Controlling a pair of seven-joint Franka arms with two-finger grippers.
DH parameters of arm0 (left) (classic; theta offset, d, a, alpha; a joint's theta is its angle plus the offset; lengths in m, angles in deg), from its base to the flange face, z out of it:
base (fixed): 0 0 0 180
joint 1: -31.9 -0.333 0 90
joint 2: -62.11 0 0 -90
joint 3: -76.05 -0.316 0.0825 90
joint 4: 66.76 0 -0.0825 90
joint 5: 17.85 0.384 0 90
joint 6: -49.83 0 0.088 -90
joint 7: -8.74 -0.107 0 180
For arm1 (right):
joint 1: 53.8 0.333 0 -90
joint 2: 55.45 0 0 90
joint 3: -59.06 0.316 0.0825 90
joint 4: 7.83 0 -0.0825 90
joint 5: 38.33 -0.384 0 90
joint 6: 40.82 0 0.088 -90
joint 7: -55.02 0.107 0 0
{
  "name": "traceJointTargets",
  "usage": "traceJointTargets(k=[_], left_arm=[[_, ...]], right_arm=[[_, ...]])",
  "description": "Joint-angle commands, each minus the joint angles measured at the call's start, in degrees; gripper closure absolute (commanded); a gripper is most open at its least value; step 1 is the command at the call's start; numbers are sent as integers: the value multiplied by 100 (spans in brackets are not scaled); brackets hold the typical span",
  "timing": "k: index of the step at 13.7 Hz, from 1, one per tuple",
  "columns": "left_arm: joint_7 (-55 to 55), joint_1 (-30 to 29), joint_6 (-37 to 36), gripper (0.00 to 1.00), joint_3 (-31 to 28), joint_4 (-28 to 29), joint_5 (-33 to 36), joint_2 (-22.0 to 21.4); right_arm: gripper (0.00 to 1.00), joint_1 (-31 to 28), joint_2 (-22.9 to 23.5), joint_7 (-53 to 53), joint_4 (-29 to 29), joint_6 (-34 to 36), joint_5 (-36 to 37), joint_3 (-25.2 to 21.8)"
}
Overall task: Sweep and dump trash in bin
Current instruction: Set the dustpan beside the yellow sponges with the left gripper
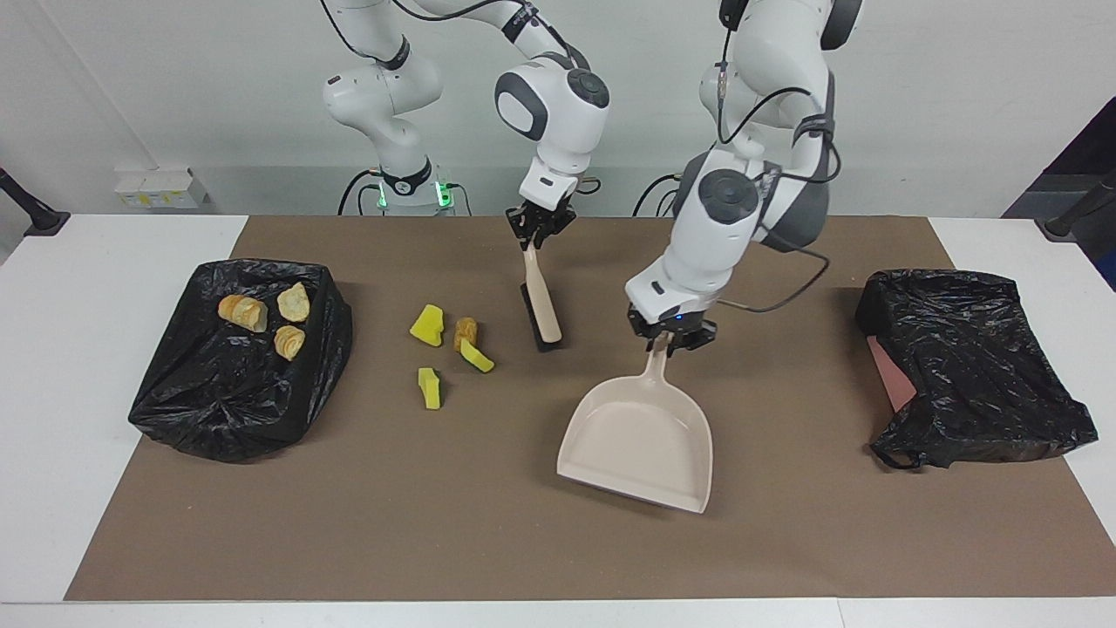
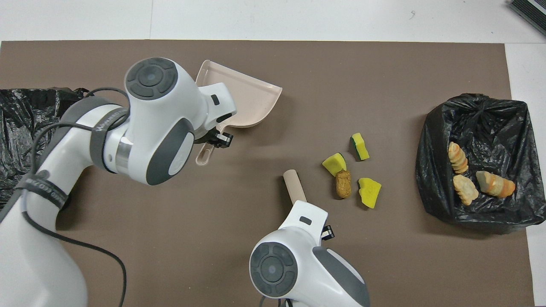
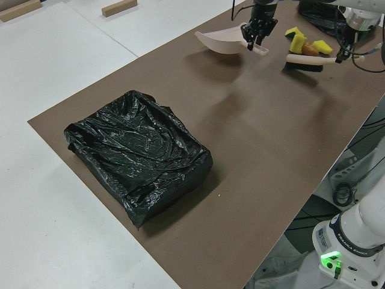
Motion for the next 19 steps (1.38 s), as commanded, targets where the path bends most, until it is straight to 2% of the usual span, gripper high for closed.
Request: traceJointTargets(k=[1,4,7,10,13,18,19], left_arm=[[-1835,-265,12,100,15,862,9,-625],[-2963,-389,-85,100,6,1301,44,-906],[-4081,-363,-42,100,15,2065,368,-1371],[-4303,-101,-32,100,41,2743,465,-1803],[-4303,120,81,100,50,2938,729,-1839],[-4312,120,310,100,68,2999,721,-1839],[-4312,129,354,100,68,3034,721,-1839]], right_arm=[[100,-191,-199,-206,-26,80,110,69],[100,-524,-199,-258,-218,-200,-57,78],[100,-929,-330,-548,-727,-849,-882,69],[100,-930,-647,-802,-1342,-1316,-1225,60],[100,-938,-744,-953,-1730,-1809,-1279,69],[100,-1061,-718,-1454,-1748,-1801,-1507,51],[94,-1070,-683,-1445,-1705,-1784,-1508,60]])
